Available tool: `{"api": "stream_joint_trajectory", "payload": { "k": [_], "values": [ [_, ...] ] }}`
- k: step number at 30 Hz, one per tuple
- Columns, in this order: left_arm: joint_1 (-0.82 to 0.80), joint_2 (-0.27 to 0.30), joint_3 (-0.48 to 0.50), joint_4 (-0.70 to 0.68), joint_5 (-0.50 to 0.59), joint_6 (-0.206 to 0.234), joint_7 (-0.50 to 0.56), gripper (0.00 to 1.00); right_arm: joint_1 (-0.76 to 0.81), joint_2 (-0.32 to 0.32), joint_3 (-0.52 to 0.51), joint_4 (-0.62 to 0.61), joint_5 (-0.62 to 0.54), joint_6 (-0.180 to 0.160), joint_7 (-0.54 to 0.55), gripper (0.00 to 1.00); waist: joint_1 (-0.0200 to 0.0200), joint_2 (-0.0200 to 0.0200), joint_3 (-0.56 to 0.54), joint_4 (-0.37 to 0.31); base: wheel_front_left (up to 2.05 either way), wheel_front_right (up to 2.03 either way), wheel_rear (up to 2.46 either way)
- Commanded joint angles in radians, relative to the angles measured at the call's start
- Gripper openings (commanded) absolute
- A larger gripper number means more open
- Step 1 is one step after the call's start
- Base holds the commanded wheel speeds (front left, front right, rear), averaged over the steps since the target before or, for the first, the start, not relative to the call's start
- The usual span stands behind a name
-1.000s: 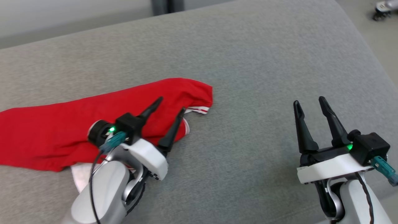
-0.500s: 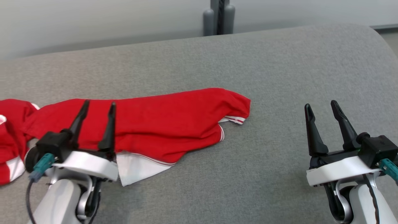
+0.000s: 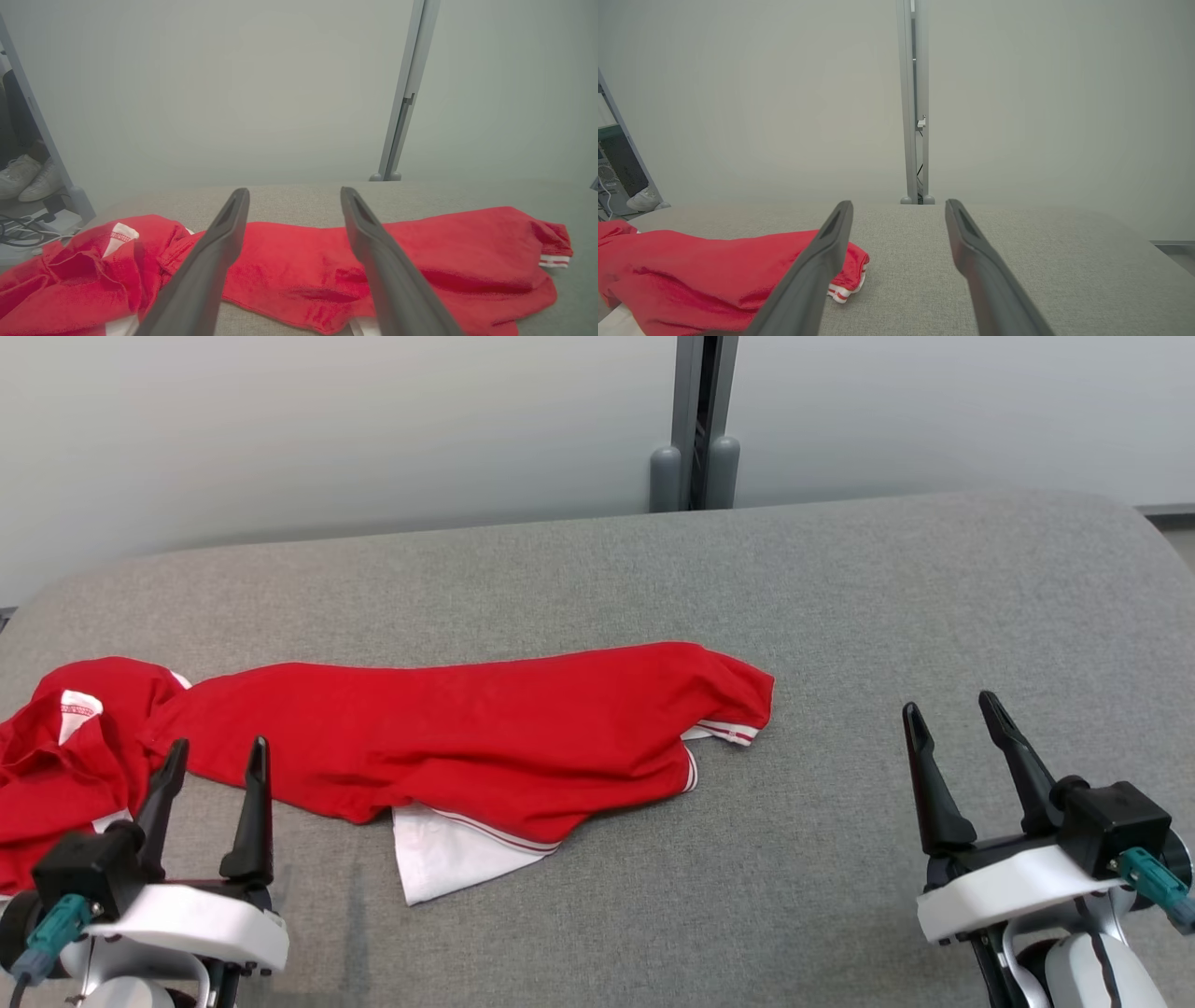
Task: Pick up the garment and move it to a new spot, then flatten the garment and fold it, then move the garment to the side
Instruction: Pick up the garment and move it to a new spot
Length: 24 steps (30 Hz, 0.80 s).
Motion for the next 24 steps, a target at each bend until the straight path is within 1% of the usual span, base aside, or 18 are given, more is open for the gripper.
{"api": "stream_joint_trajectory", "payload": {
  "k": [1, 8, 12, 24],
  "values": [
    [0.015, 0.006, 0.002, -0.016, 0.000, 0.008, 0.003, 1.00, 0.015, -0.009, -0.004, 0.000, 0.001, 0.000, 0.005, 1.00, 0.0000, 0.0000, -0.015, 0.005, 0.00, 0.00, 0.00],
    [0.077, 0.014, -0.007, -0.065, -0.005, 0.029, 0.028, 1.00, 0.059, -0.011, -0.006, -0.001, 0.008, 0.000, 0.014, 1.00, 0.0000, 0.0000, -0.053, 0.021, 0.00, 0.00, 0.00],
    [0.099, 0.019, -0.017, -0.078, -0.002, 0.035, 0.038, 1.00, 0.083, -0.013, -0.013, -0.012, 0.008, 0.000, 0.023, 1.00, 0.0000, 0.0000, -0.072, 0.025, 0.00, 0.00, 0.00],
    [0.112, 0.026, -0.029, -0.105, -0.006, 0.041, 0.059, 1.00, 0.103, -0.013, -0.031, -0.047, 0.010, 0.000, 0.046, 1.00, 0.0000, 0.0000, -0.083, 0.022, 0.00, 0.00, 0.00]
  ]
}}
